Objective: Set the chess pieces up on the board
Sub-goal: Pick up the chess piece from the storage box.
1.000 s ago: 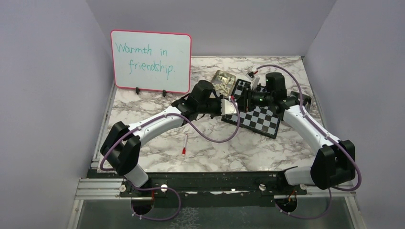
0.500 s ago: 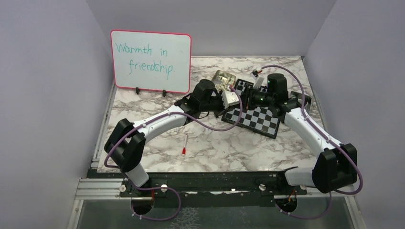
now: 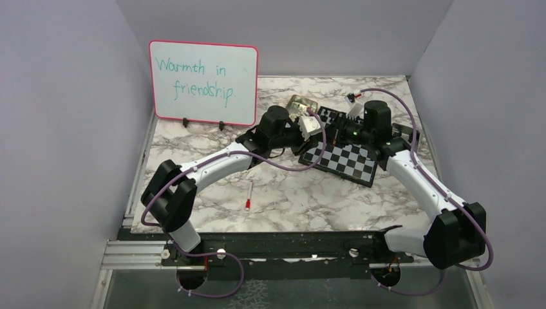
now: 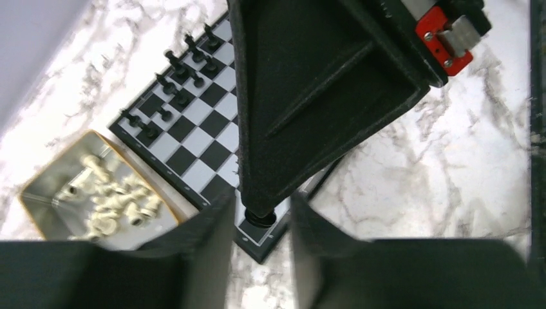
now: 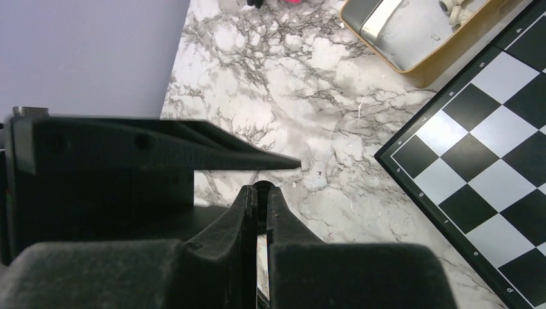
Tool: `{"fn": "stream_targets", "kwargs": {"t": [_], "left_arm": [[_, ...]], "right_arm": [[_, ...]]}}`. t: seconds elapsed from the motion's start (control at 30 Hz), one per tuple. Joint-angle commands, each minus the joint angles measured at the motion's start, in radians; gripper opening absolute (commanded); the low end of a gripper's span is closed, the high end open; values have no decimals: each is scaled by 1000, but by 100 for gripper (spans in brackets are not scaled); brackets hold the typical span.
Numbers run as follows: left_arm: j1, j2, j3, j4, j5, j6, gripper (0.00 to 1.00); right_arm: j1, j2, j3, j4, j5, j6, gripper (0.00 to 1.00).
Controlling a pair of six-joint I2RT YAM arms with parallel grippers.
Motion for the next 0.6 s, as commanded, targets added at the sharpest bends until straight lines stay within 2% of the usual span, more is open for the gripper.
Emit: {"fn": "stream_targets", "kwargs": {"t": [0.0,0.07,0.13,0.17,0.43,0.57], "left_arm": [[-5,-8,7,63,-7,-43,48],[-6,-9,12,30,-5,-37,58],[-6,-19,8,15,-17,-35,96],[-5,-25,-1,18,-20,-39,99],[-3,-133,-103,11,-71,-76,99],[-4,-193,-131,-65,-113,-111,99]], "right_arm": [[7,-15,3,2,87,15,1],[7,-4,55,-66,132,-17,1],[7,0,80,-107,186,-40,1],[7,-2,84,-113,206,-51,1],[7,7,140,-252,426,-148,1],[-2,45,211,-361,573,-200,1]]}}
